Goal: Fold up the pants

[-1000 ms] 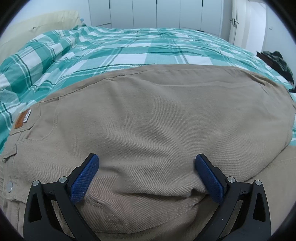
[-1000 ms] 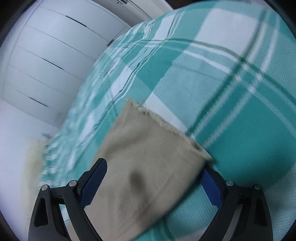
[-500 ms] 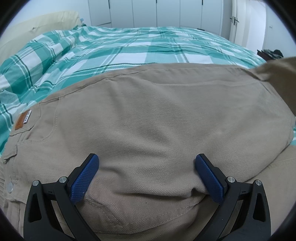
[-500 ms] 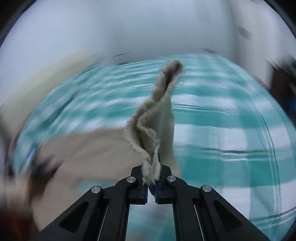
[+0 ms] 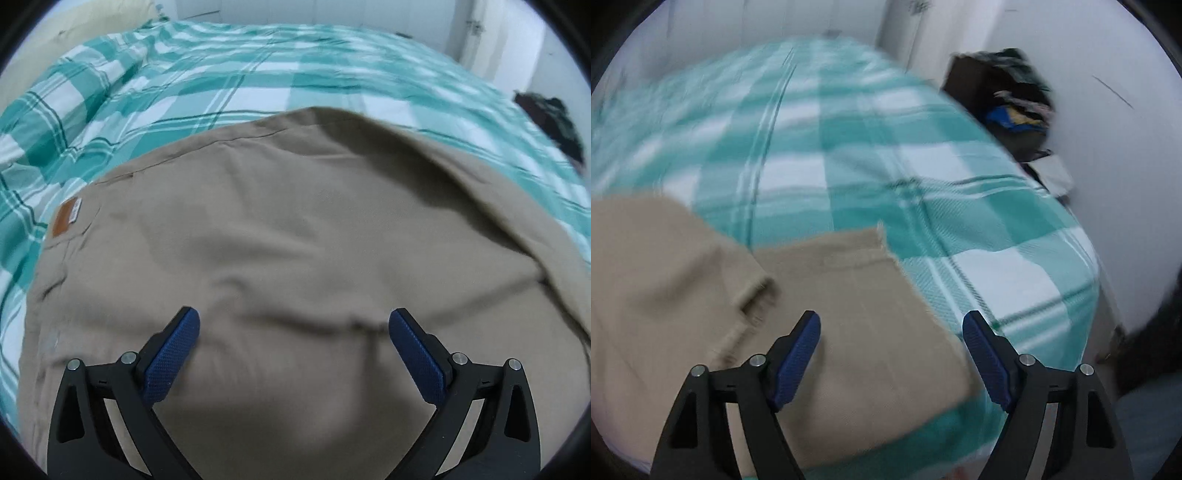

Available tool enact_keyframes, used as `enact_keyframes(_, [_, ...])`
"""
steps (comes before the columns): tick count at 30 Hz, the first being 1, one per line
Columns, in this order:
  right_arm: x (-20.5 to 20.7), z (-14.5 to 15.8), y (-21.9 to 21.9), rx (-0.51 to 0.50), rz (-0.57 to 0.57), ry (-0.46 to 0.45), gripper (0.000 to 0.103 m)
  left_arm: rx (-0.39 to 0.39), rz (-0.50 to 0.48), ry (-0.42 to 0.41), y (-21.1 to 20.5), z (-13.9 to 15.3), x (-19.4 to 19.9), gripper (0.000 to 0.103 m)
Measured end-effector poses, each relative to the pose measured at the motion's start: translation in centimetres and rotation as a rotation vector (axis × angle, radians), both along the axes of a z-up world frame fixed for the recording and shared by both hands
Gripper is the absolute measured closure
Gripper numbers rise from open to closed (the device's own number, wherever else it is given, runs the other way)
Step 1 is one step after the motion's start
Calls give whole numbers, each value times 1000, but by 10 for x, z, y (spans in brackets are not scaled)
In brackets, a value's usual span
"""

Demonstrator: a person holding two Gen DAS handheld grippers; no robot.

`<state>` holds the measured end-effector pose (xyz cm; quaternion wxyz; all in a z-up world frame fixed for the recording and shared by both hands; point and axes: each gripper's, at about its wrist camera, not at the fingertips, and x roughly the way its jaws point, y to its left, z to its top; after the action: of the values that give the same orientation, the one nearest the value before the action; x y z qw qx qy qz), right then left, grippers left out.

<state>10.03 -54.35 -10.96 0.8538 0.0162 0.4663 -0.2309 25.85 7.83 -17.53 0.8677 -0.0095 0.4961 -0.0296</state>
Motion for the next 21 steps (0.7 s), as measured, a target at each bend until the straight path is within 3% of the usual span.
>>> enact_keyframes(3, [-3, 19, 39, 26, 37, -99, 22, -32, -60, -3, -5, 14, -36, 1])
enact_keyframes(7, [1, 22, 130, 189, 226, -176, 22, -21, -77, -29, -12, 19, -76, 1])
enact_keyframes(9, [7, 15, 189, 221, 354, -160, 22, -28, -51, -23, -11, 11, -90, 1])
enact_keyframes(12, [4, -5, 269, 222, 526, -123, 22, -56, -21, 51, -4, -16, -104, 1])
enact_keyframes(13, [6, -19, 293, 230, 581, -95, 22, -55, -33, 32, -2, -20, -110, 1])
enact_keyframes(14, [4, -36, 304, 235, 608, -54, 22, -37, -67, -5, -4, -20, -116, 1])
enact_keyframes(16, [6, -68, 319, 225, 609, 30, 19, -20, -91, -2, -6, -22, -116, 1])
enact_keyframes(18, [3, -76, 311, 239, 606, -27, 17, -26, -88, 2, -6, -21, -114, 1])
enact_keyframes(21, [12, -84, 303, 326, 610, -34, 16, -14, -94, -6, -8, -23, -114, 1])
